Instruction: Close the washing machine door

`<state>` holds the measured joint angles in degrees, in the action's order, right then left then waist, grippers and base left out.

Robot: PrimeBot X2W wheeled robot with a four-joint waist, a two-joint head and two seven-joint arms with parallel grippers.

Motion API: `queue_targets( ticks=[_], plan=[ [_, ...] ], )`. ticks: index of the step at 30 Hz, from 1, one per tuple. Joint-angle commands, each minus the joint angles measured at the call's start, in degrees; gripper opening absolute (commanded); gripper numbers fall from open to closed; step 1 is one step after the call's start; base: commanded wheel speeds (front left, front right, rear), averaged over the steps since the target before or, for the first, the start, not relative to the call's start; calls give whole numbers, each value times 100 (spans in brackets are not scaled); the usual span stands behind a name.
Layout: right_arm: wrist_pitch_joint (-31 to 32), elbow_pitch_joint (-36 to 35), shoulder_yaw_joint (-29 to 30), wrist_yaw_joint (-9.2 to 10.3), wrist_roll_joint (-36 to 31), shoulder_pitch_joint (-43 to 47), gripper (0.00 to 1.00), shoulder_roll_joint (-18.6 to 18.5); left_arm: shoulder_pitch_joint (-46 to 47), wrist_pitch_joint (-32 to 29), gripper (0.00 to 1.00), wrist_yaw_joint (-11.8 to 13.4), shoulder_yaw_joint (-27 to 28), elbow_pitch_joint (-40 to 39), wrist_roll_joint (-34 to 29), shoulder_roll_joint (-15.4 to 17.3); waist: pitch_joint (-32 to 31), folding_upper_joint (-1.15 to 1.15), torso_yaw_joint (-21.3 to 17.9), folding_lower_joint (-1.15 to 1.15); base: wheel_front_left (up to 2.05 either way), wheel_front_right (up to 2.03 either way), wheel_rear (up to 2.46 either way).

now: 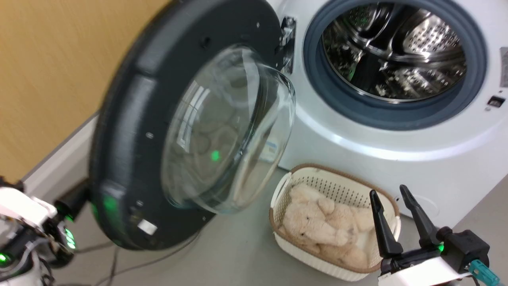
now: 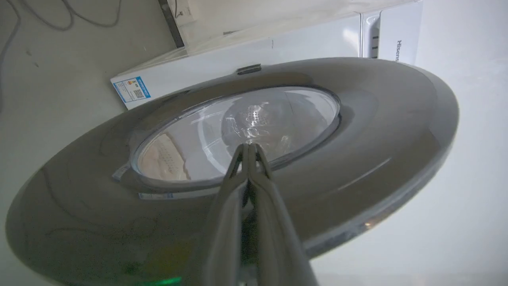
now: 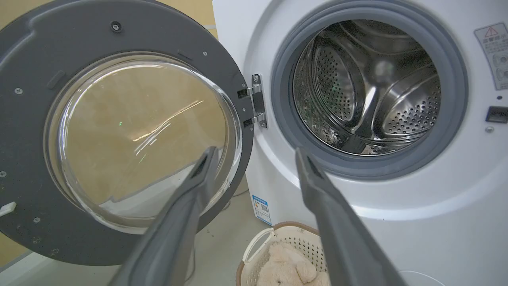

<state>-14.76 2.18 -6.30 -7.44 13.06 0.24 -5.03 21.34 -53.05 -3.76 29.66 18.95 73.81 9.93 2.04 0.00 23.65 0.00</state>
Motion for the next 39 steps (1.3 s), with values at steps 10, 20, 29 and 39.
queue_targets(
  ticks=[10,20,29,39],
  plan=[
    [-24,41,112,-5,30,154,100,106,-1083,-644,0,344,-529,-1162,243,-574,-353,0,-423,0,0,0,0],
    [-24,-30,246,-5,-28,223,100,96,-1917,-283,0,679,-1855,-1915,1473,-702,-198,0,-1100,0,0,0,0],
    [-24,-67,259,-5,-37,116,100,72,-2078,829,0,388,-3138,-1803,2292,-704,58,0,-1978,0,0,0,0],
    [-24,-113,299,-5,-28,-53,100,66,-1426,2145,0,-84,-3781,-958,2946,-704,433,0,-3164,0,0,0,0]
  ],
)
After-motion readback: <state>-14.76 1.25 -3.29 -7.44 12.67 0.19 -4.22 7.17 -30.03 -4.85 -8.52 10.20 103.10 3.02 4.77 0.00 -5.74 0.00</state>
